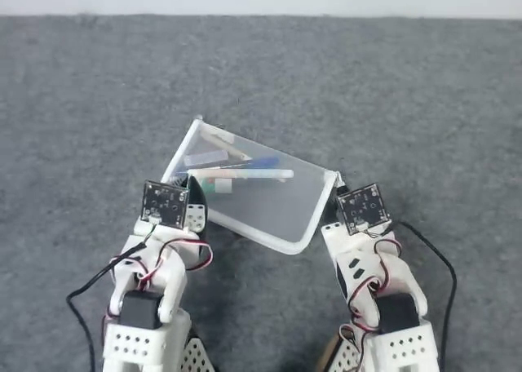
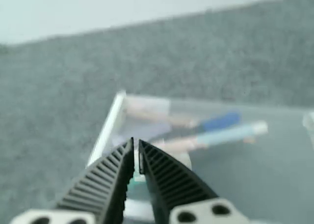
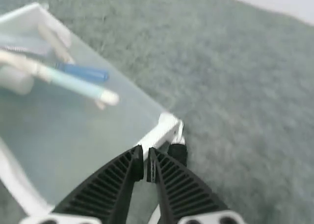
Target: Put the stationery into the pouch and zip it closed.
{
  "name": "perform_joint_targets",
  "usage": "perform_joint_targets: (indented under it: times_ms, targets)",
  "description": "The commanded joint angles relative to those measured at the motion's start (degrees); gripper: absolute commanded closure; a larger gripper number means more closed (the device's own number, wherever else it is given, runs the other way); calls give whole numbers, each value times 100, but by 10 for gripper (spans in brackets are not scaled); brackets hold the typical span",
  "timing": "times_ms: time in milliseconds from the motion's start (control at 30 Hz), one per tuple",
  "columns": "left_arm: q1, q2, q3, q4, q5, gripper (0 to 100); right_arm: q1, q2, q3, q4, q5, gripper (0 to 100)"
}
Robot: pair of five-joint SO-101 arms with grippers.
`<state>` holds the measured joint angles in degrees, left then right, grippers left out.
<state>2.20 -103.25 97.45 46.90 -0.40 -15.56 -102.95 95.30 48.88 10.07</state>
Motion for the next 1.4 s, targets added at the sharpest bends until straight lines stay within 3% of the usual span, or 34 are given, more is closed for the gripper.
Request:
perform_joint_targets:
  times_ms: [0,133,333,400,733,967,1367]
  targets:
    - [-9,-167,-84,1029,-53,988,66,-110,123,558,35,991]
    - [-9,-167,-84,1785,-53,988,110,-110,123,998,-18,991]
    - [-9,-167,-84,2365,-53,988,110,-92,123,1473,-1204,991]
    - [-9,-167,-84,2576,-53,988,110,-92,123,1604,-1284,991]
    - [-264,-167,-84,2576,-44,988,127,-101,123,2589,-1301,991]
    - [-264,-167,-84,2576,-44,988,505,-101,123,2607,-1319,991]
    - [-281,-141,-84,2558,-35,988,505,-101,123,2607,-1319,990]
